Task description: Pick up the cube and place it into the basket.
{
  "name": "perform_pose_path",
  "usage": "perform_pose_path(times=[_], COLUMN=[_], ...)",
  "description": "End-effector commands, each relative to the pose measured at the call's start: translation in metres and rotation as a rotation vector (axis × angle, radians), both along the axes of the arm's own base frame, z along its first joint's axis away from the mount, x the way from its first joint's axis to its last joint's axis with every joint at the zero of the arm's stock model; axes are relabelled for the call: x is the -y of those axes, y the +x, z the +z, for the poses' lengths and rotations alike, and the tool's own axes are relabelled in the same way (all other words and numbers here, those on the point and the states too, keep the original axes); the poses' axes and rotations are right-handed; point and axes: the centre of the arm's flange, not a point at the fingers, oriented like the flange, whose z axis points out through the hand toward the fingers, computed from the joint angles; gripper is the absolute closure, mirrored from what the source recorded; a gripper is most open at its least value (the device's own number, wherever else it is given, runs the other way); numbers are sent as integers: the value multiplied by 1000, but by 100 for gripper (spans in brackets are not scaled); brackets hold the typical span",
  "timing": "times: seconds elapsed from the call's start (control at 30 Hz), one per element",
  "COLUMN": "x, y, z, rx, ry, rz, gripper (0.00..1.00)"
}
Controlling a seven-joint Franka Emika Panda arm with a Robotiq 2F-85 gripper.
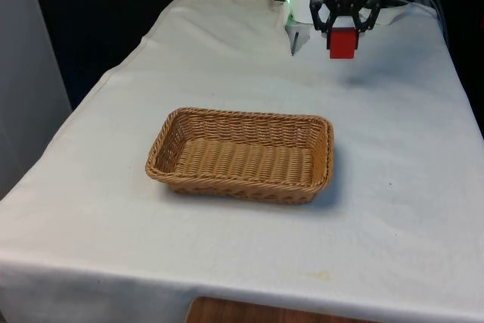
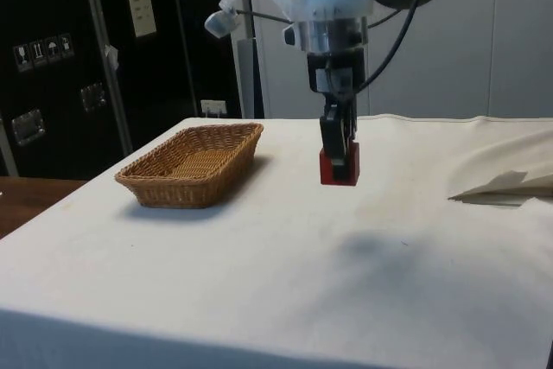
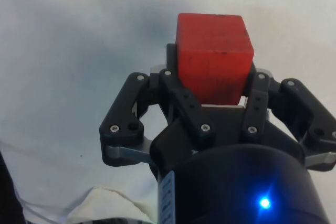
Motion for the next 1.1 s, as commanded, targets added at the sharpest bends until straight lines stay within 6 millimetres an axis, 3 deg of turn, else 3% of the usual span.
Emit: perform_pose_path(times=[0.0, 0.57, 1.07], x=[1, 2, 7], y=[0, -1, 0], z=[6, 66, 96], rx=[-3, 9, 11], ry=[-2, -3, 0], rz=[0, 3, 3], gripper=[100, 100, 100])
